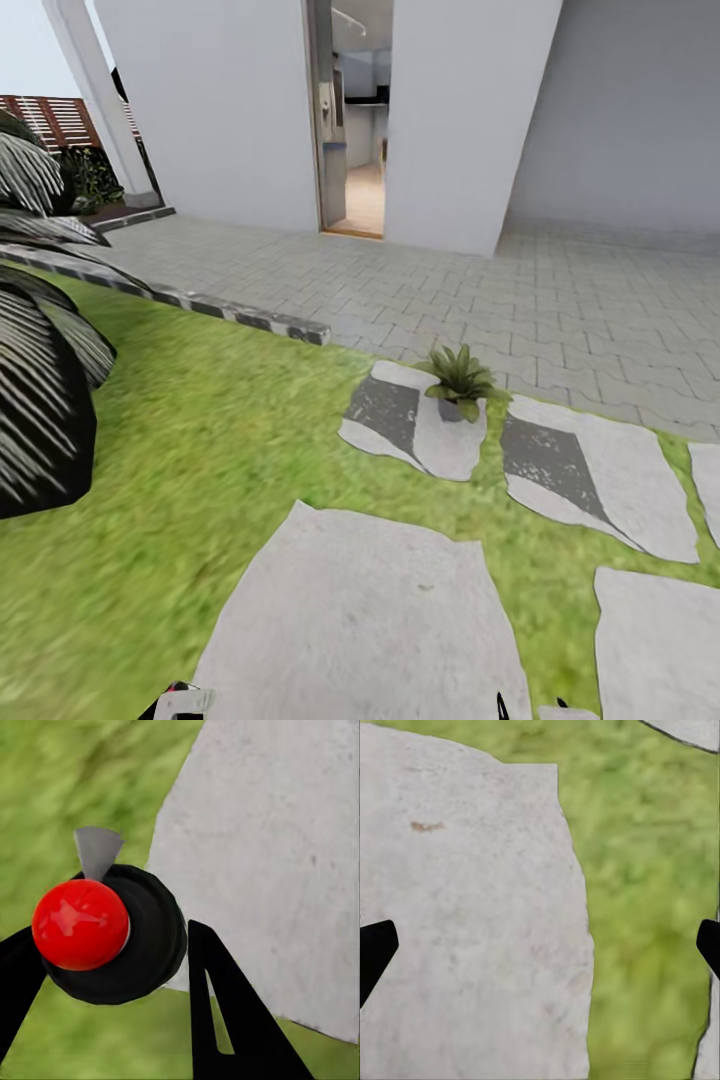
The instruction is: Pick up the pesticide atomizer in the garden and spray insectifuge to fully cover both potted plants in the garden.
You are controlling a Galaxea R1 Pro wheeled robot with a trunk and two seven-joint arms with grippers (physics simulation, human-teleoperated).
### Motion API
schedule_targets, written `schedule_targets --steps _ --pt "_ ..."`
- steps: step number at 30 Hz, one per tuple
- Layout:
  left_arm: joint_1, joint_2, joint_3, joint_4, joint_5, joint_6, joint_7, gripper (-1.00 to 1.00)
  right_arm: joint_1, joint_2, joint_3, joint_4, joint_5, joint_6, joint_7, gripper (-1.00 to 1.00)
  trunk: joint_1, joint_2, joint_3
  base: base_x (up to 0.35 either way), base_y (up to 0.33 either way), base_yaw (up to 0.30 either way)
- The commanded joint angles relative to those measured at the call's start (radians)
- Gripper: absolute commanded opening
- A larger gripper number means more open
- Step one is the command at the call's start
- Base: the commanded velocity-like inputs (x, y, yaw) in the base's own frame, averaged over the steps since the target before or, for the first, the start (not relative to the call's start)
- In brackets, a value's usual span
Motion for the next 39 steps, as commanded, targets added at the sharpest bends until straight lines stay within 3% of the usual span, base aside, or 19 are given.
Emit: schedule_targets --steps 1,12,32,39 --pt "-0.001 -0.001 0.005 0.001 -0.010 -0.004 0.001 -1.00 0.000 0.000 0.000 0.000 0.007 -0.002 -0.005 1.00 0.000 0.000 -0.001 0.338 0.078 0.000" --pt "-0.001 -0.001 0.005 0.001 -0.008 -0.004 0.001 -1.00 0.000 0.000 0.000 -0.002 0.005 -0.003 -0.005 1.00 0.000 0.000 -0.001 0.337 0.076 -0.004" --pt "-0.001 -0.001 0.005 0.001 -0.010 -0.004 0.001 -1.00 0.000 0.000 0.000 -0.001 0.005 -0.003 -0.005 1.00 0.000 0.000 -0.001 0.338 0.077 -0.269" --pt "-0.001 -0.001 0.004 0.001 -0.013 -0.004 0.001 -1.00 0.000 0.000 0.004 -0.002 0.005 -0.004 -0.004 1.00 0.000 0.000 -0.001 0.338 0.044 -0.040"
